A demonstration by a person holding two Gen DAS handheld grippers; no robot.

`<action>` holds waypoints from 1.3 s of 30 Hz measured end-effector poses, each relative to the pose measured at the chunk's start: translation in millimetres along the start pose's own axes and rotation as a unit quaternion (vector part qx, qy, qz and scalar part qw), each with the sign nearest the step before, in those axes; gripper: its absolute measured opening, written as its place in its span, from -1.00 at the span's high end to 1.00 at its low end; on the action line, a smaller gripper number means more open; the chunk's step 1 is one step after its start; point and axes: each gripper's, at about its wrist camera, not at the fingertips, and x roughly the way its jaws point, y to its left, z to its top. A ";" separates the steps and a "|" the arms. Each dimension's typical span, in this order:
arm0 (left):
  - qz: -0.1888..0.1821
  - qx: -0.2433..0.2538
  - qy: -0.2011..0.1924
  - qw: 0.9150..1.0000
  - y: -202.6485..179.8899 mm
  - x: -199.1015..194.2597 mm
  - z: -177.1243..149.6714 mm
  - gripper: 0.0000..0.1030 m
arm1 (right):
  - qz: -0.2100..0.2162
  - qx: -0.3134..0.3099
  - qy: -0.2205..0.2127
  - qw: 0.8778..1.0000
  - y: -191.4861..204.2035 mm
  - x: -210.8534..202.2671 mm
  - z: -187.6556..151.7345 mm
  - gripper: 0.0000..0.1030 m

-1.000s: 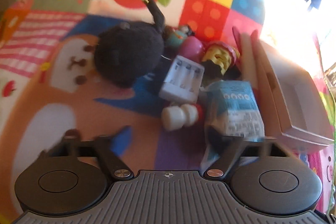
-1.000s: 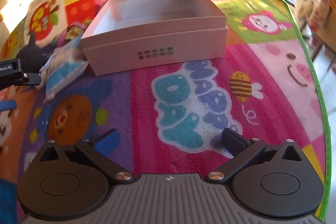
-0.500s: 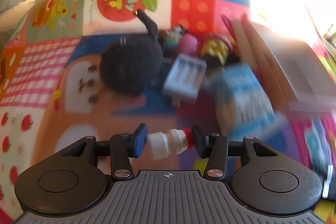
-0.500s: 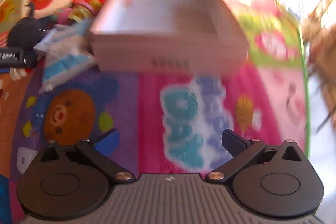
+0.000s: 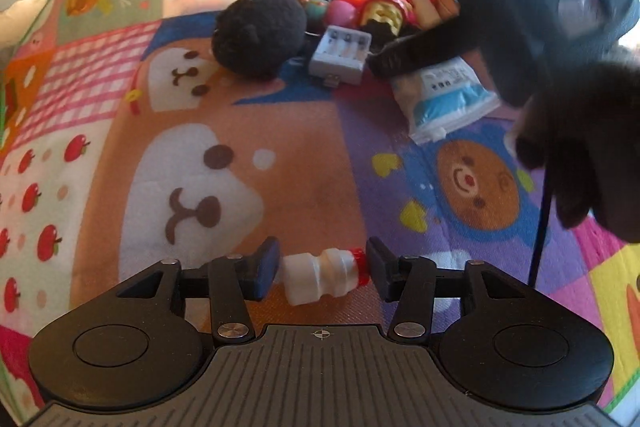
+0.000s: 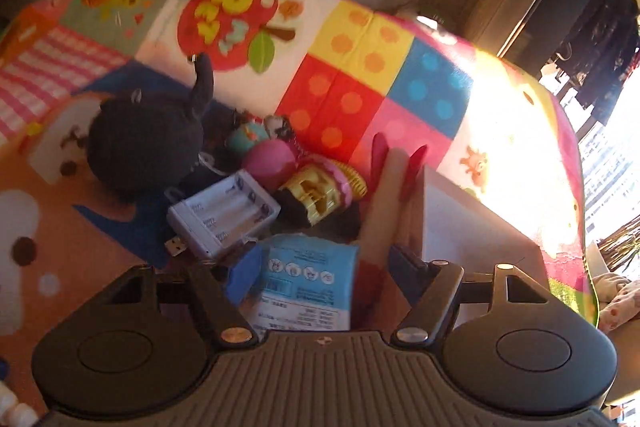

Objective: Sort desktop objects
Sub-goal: 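Grasp the white red-capped bottle with the left gripper while the right grasps the blue tissue pack, then carry the bottle and tissue pack into the white box and open both grippers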

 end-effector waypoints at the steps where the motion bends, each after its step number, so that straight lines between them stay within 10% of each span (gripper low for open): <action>1: 0.002 -0.003 -0.001 1.000 1.5 -0.9 -0.1 -0.16 | 0.001 -0.003 0.005 1.000 0.6 3.5 -3.4 -0.37; 7: 0.014 -0.013 0.006 1.000 5.9 -8.9 -4.3 -0.28 | 0.029 -0.033 0.008 0.999 9.6 -20.0 -32.6 0.19; 21: -0.013 0.041 0.018 0.999 -42.6 0.8 -8.5 -0.22 | 0.045 0.113 0.181 0.976 -77.3 -71.3 -140.7 0.18; 30: -0.005 0.041 0.016 0.999 -52.8 4.0 -1.7 -0.49 | 0.088 0.232 0.106 0.963 -110.0 -74.5 -108.2 -1.00; 33: 0.001 0.035 0.021 0.999 -45.8 1.6 -2.8 -0.60 | 0.121 0.316 0.152 0.929 -112.0 -57.1 -94.7 -1.00; 39: 0.001 0.025 0.027 0.999 -32.5 -3.9 -7.8 -0.71 | 0.132 0.495 0.246 0.823 -106.7 -20.5 -104.4 -1.00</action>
